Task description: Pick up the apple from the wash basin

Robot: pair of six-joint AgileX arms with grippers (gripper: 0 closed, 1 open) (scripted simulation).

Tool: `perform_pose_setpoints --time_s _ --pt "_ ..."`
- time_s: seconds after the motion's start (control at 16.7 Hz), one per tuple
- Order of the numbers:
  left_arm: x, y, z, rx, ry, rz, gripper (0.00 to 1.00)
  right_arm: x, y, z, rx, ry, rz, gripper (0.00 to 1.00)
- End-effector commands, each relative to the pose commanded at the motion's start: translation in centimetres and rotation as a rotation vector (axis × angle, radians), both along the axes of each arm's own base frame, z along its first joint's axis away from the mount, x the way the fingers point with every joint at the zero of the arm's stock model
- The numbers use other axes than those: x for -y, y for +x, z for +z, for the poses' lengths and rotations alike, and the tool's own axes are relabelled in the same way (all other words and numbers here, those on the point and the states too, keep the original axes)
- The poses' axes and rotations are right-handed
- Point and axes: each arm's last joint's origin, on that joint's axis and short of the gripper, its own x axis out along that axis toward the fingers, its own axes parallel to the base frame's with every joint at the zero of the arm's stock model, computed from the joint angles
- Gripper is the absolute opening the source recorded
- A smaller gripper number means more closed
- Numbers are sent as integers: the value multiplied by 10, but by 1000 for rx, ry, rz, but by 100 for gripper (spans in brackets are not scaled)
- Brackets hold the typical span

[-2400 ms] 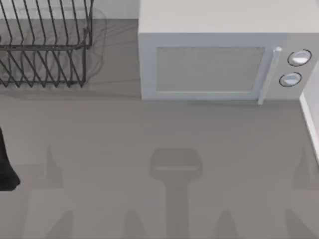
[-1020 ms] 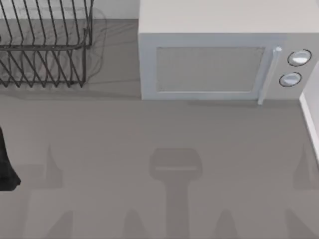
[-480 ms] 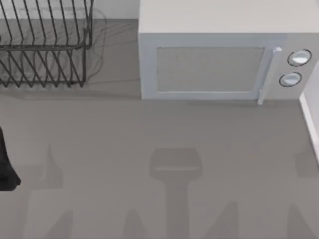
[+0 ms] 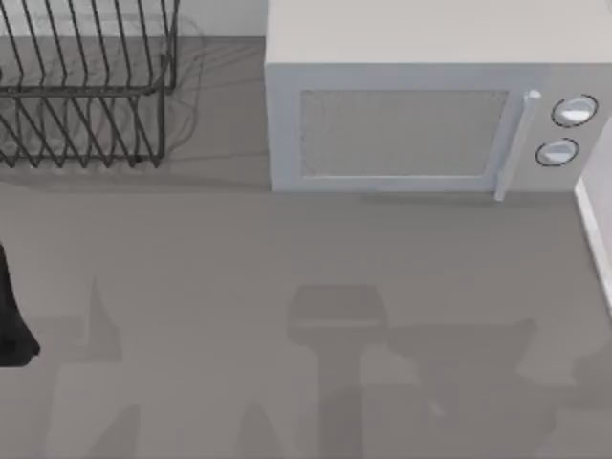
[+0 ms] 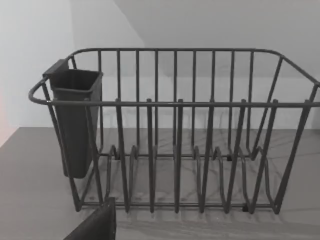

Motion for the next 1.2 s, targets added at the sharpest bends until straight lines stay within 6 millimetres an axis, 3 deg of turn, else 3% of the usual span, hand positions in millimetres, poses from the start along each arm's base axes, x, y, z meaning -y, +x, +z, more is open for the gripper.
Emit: perform_pose_setpoints --time_s 0.24,0.48,0.72,1.08,1.2 --pt "0 0 0 0 0 0 100 29 64 -27 -314 43 -8 100" --pt "0 0 0 0 0 0 100 55 106 -66 -538 95 -6 100" --pt "0 0 0 0 0 0 100 67 122 -86 -634 123 -4 100" --pt "0 0 0 0 0 0 100 65 123 -88 -637 123 0 100" --pt "0 0 0 0 0 0 100 66 125 -101 -645 125 0 100"
